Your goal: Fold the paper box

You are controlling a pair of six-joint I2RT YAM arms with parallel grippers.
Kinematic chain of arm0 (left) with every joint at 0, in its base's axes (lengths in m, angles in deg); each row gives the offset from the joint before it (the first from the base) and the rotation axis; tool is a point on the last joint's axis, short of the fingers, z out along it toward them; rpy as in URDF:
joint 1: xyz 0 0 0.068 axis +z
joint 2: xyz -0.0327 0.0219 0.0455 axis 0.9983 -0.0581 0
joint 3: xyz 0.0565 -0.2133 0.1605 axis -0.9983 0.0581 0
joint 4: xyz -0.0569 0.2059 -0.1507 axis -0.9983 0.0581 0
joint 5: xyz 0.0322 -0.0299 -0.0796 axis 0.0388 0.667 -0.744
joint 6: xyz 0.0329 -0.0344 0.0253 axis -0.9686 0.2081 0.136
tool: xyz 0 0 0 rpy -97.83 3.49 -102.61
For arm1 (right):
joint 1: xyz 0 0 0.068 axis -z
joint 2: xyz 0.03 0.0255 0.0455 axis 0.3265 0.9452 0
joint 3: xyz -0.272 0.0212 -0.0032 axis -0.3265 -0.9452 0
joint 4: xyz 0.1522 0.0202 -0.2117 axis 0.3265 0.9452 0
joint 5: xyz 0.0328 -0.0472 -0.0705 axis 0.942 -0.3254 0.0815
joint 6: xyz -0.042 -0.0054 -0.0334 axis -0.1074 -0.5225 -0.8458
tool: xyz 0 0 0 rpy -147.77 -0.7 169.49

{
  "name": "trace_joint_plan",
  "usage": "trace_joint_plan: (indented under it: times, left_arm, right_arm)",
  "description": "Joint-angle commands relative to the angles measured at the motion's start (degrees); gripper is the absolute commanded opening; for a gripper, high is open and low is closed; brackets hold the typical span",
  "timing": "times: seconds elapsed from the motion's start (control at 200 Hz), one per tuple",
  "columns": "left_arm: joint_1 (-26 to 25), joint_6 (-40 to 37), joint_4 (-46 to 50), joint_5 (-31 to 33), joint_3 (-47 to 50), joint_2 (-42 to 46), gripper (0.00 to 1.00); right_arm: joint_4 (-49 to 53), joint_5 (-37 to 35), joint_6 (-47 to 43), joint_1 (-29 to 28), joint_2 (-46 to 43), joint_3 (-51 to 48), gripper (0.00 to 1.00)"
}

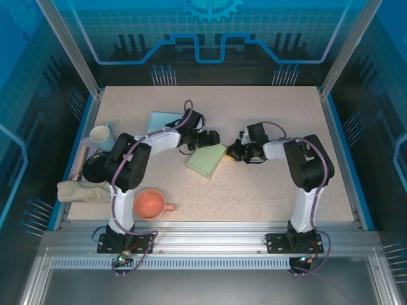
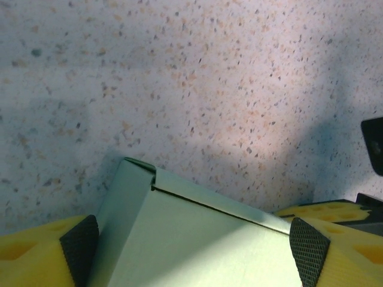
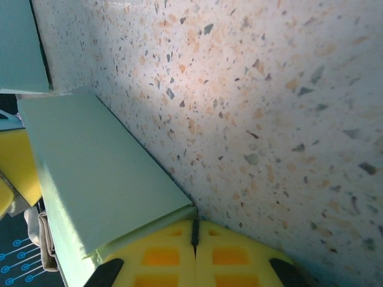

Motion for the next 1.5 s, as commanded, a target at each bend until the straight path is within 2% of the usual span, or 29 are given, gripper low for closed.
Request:
trace_joint_plan:
  times: [0.0,0.13,0.295,0.39,0.61,0.755,1.0,1.21,1.38,1.495]
  left_arm:
    - [-2.69,2.24,4.14,2.02,0.91,4.98,0.88]
    - [-0.31,3.08,5.3,8.26,4.89,9.7,0.92]
    - [1.16,4.72,7.01,10.95,12.06,17.56,0.94]
    - [1.08,5.6,3.51,9.05,19.68,22.68,0.94]
    - [0.26,7.66,-3.13,3.87,29.61,28.69,0.92]
    - [-1.74,7.5,-2.79,4.84,29.55,28.81,0.92]
    - [-4.06,8.33,-2.13,5.99,26.85,24.97,0.91]
    - [-8.98,10.2,-3.0,5.09,23.95,21.86,0.91]
    - [-12.04,12.16,-4.43,0.97,20.16,18.36,0.91]
    - [-12.12,14.12,-6.45,-2.64,19.21,17.13,0.91]
  right_arm:
    - [2.19,-1.97,-2.82,-0.48,-2.28,-0.65,0.0]
    - [5.98,-5.47,-4.94,-0.14,-7.57,-3.21,0.0]
    - [11.93,-7.23,-5.64,-0.9,-16.11,-7.71,0.0]
    - [15.46,-6.42,-4.39,-2.11,-19.1,-9.88,0.0]
    - [6.76,-5.32,1.82,-8.35,-20.98,-18.28,0.0]
    - [2.89,-7.0,4.4,-12.66,-18.94,-19.32,0.0]
    - [-2.69,-5.62,7.35,-13.08,-14.02,-19.81,0.0]
    - [-5.58,-7.14,9.77,-14.62,-13.59,-20.78,0.0]
    - [-14.81,-8.02,16.21,-17.14,-12.16,-22.11,0.0]
    - [-18.5,-9.35,18.77,-20.1,-11.18,-21.18,0.0]
